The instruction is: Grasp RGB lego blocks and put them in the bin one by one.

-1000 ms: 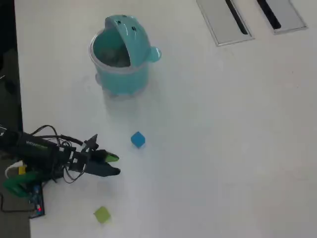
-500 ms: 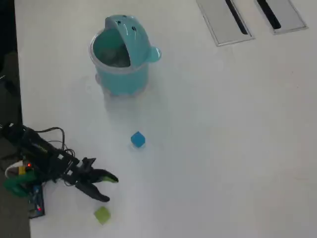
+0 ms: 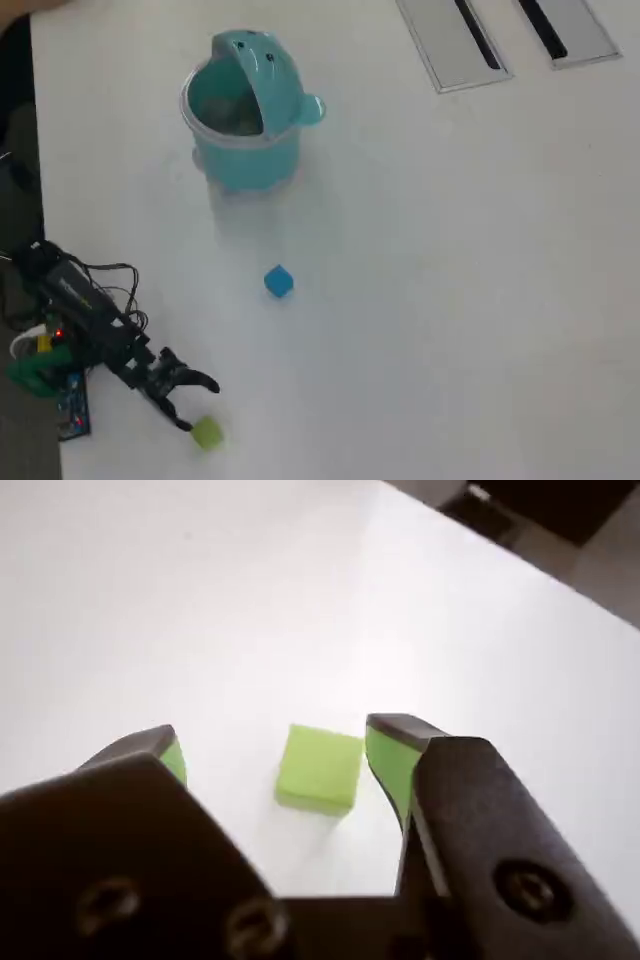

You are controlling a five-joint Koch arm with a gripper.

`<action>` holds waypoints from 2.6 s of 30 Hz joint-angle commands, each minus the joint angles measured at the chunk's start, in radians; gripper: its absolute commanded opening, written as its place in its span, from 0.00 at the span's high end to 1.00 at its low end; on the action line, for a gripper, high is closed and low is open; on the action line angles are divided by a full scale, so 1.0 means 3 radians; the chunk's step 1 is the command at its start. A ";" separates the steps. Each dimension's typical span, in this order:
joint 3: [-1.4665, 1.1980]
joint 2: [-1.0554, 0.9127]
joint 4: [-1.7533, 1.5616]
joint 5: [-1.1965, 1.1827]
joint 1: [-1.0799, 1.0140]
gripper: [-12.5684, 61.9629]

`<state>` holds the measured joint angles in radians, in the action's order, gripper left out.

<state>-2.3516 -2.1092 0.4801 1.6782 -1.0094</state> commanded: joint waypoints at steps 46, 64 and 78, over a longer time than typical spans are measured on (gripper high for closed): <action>0.0343 0.1682 -0.0455 -0.0169 -0.0194 0.42; 0.0424 0.1554 -0.0941 -0.0230 0.0087 0.58; 0.0486 0.0532 -0.0941 -0.0603 0.0701 0.61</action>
<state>-2.2856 -1.9067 0.2378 1.5186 -0.8130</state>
